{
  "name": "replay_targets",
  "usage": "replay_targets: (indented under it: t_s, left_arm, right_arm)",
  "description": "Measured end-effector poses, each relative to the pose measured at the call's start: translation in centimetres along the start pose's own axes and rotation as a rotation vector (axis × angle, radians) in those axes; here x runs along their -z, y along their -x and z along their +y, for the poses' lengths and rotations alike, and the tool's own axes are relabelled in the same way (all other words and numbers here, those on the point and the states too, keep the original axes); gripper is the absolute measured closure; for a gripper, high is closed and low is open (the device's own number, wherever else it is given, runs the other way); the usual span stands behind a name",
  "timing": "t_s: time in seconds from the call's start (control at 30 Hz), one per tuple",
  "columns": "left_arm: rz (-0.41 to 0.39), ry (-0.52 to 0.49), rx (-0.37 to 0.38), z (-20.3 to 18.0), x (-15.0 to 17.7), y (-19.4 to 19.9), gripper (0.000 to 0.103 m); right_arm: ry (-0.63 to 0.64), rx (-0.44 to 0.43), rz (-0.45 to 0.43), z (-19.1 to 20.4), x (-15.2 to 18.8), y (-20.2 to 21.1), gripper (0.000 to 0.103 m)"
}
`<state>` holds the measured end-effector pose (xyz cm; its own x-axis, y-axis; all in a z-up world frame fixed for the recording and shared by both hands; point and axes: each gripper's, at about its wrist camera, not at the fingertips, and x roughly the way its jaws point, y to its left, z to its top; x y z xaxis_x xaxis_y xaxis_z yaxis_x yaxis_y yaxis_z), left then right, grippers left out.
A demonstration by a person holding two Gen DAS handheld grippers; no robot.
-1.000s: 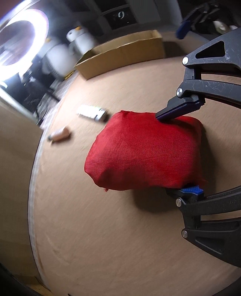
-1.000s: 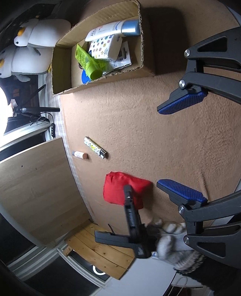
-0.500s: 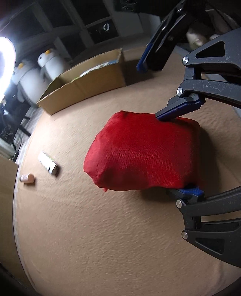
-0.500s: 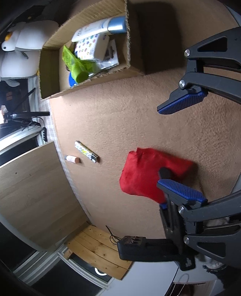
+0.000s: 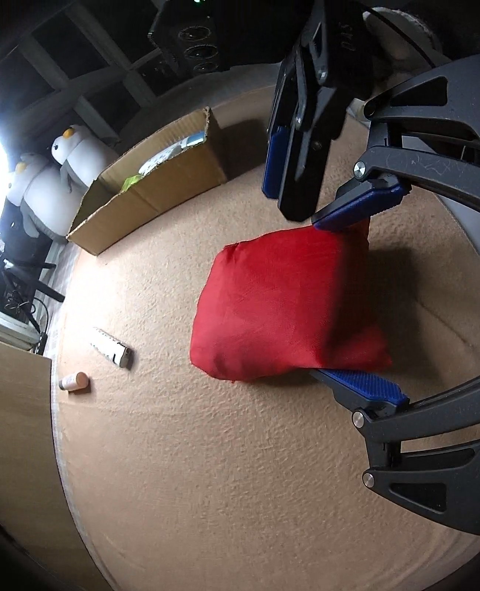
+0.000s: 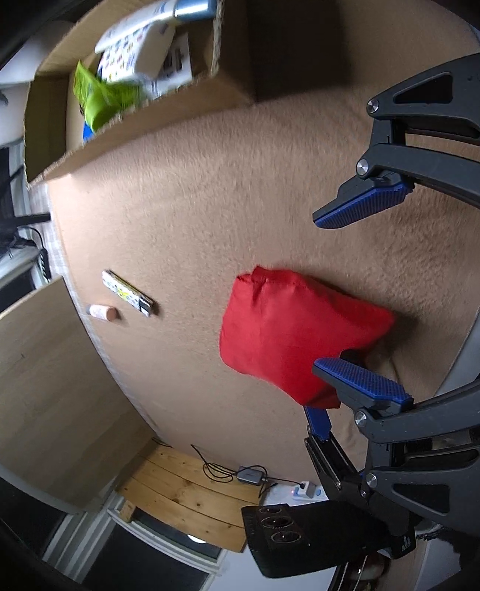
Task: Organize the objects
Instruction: 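Close the right gripper on the red pouch while the left gripper holds it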
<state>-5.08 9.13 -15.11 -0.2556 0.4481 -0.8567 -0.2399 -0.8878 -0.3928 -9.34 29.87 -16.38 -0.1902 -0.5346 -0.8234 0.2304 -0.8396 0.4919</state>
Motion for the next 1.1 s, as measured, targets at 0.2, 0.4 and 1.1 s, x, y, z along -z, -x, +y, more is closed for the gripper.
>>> replay_targets:
  t_s: [0.2,0.4,1.1]
  left_arm:
    - [0.010,0.018,0.038,0.4,0.1,-0.6,0.028]
    - [0.022,0.022,0.058,0.4,0.1,-1.1,0.029]
    - [-0.059,-0.043,0.076,-3.0,-3.8,1.0,0.036]
  right_arm:
    - [0.004,-0.001,0.028,0.9,-0.4,-1.6,0.034]
    - [0.004,-0.019,0.062,1.3,-0.6,-3.1,0.034]
    - [0.052,-0.039,0.010,1.9,-2.6,-0.4,0.038]
